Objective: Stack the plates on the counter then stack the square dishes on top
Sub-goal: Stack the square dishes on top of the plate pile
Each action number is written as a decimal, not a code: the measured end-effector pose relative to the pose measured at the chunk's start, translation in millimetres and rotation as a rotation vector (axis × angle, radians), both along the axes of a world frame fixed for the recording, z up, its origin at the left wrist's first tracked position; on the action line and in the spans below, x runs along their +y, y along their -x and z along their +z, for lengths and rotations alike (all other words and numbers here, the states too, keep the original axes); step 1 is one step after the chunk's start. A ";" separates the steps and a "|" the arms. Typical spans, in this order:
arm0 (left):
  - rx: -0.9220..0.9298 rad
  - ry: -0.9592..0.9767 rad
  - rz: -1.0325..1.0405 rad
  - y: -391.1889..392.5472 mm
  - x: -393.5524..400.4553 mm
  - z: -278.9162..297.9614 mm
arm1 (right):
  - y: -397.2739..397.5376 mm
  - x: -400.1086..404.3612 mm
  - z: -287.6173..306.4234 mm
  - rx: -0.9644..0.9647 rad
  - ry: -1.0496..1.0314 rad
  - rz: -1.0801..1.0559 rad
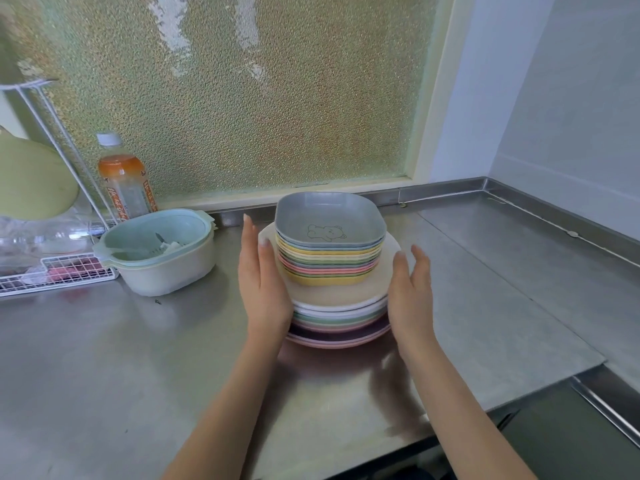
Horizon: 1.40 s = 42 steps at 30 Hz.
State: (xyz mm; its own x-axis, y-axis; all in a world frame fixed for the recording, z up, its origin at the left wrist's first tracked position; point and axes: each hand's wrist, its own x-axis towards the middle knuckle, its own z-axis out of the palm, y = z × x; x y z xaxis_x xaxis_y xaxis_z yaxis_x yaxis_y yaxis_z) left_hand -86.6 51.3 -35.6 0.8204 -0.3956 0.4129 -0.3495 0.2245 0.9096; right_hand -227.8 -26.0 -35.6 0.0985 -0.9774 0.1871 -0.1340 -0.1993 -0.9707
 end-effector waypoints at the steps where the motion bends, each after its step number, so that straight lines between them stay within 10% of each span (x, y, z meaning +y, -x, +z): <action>1: 0.048 0.002 0.017 3.0 -0.5 0.5 | -4.0 -0.4 -4.4 0.009 -0.055 0.010; 19: 0.321 -0.044 0.278 -32.7 -27.2 -12.2 | -85.3 -37.9 -17.6 -0.018 -0.086 -0.076; 42: -0.032 -0.173 0.448 -85.0 -47.1 -21.6 | -153.8 -80.7 -19.1 -0.004 -0.045 -0.011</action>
State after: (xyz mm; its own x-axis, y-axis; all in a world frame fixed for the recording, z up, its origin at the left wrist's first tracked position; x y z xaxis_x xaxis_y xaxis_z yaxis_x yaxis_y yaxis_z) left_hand -1.5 4.2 -57.2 0.9136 -0.0717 0.4002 -0.4060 -0.1083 0.9075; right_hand -74.0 -106.7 -54.7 0.0868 -0.9859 0.1433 -0.1326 -0.1540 -0.9791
